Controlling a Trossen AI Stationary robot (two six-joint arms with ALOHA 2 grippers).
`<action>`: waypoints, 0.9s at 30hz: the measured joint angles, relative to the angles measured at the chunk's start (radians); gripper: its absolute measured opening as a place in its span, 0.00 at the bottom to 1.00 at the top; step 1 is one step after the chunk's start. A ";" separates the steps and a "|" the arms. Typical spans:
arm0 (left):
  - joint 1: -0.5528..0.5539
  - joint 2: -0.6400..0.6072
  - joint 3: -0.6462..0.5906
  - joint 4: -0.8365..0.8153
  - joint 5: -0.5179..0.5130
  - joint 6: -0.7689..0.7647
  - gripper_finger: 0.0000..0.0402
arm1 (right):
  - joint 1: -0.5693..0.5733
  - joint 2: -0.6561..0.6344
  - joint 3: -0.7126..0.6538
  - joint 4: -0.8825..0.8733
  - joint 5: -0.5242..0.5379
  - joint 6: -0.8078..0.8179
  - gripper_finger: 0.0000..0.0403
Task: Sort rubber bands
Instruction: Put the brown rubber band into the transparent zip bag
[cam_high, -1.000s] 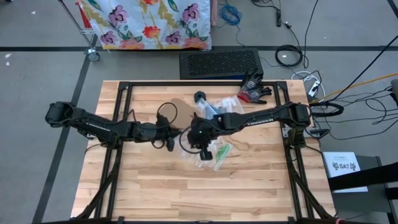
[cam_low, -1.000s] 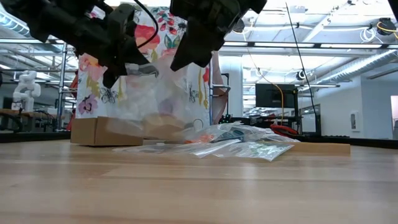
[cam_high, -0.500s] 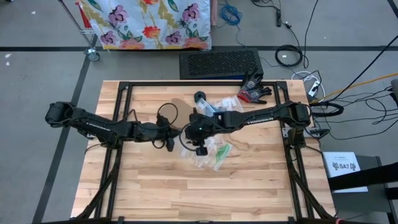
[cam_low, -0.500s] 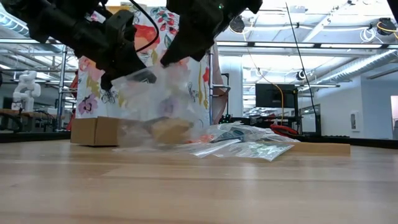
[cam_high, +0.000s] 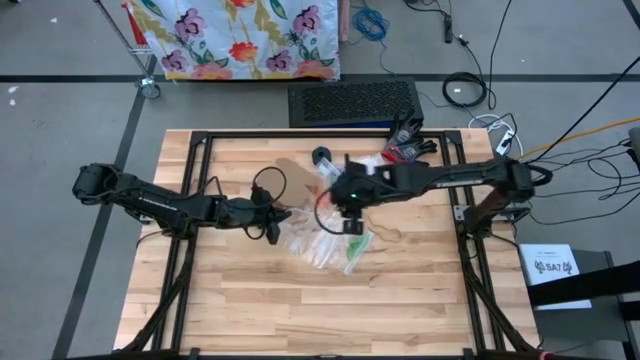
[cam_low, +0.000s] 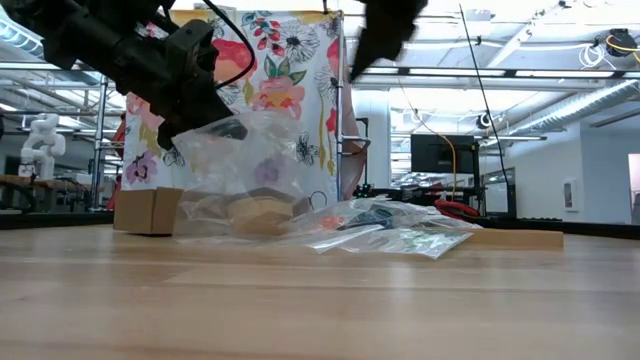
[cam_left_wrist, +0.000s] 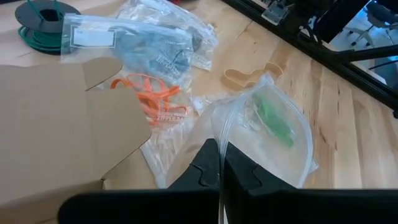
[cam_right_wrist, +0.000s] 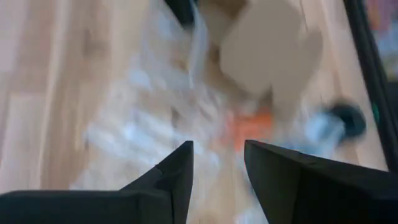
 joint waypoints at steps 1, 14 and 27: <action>0.000 0.000 0.000 0.000 0.000 0.000 0.00 | 0.000 -0.022 -0.025 -0.026 0.014 0.028 0.33; 0.000 0.000 0.000 0.000 0.026 0.000 0.00 | 0.057 -0.390 -0.751 0.332 0.164 0.500 0.25; 0.000 0.000 0.000 0.000 0.026 0.000 0.00 | -0.028 -0.292 -0.883 0.496 0.168 0.510 0.47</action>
